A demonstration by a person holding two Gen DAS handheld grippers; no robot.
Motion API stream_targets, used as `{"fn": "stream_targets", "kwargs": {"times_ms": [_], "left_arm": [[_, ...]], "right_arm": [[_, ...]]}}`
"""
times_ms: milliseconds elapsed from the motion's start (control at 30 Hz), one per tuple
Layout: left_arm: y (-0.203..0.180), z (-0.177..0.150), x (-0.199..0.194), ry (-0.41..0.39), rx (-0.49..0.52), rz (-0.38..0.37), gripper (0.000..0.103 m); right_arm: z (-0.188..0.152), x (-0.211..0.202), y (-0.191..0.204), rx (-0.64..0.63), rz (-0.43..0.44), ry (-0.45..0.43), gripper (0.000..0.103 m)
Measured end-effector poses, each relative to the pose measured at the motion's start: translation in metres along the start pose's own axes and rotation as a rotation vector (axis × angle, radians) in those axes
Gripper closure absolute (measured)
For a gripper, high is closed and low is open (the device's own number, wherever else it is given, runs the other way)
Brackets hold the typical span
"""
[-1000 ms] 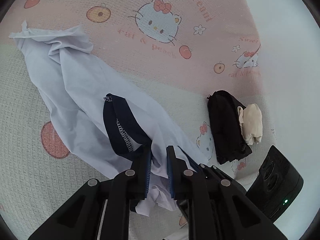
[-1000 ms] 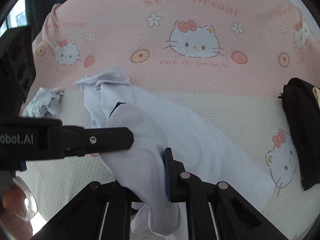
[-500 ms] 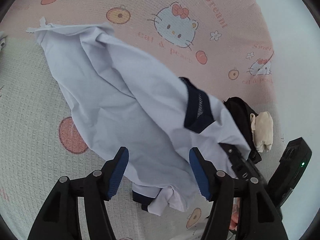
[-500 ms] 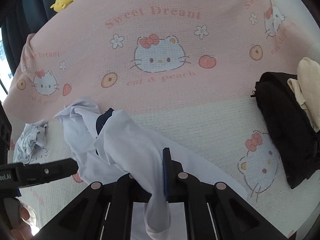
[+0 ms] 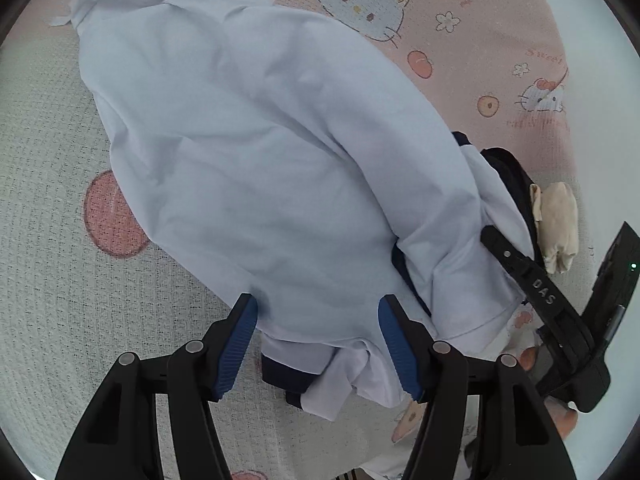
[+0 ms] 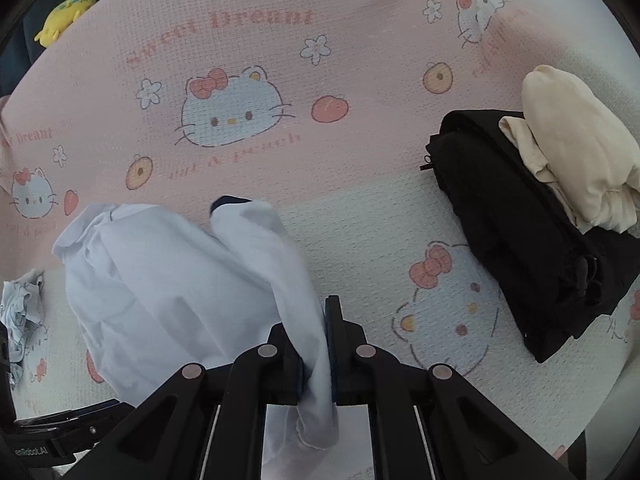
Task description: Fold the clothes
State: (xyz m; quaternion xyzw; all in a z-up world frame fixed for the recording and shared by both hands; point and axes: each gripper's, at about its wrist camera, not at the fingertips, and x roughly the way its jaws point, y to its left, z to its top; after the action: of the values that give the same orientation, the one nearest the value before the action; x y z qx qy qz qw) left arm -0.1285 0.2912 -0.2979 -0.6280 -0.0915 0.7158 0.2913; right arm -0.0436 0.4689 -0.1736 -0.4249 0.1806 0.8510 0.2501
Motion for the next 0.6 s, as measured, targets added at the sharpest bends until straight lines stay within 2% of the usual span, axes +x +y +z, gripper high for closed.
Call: {"fn": "stream_targets", "kwargs": {"times_ms": [167,300,600], "left_arm": [[-0.006,-0.007,0.021,0.035,0.004,0.078,0.042],[-0.012,-0.012,0.025,0.013,-0.003,0.103,0.042],[-0.024,-0.012,0.031,-0.030,0.044,0.166,0.042]], "right_arm": [[0.000,-0.006,-0.014,0.052,-0.016,0.008,0.098],[-0.001,-0.009,-0.024,0.063,-0.059,0.020,0.098],[-0.021,-0.002,-0.042,0.044,-0.044,0.069,0.098]]}}
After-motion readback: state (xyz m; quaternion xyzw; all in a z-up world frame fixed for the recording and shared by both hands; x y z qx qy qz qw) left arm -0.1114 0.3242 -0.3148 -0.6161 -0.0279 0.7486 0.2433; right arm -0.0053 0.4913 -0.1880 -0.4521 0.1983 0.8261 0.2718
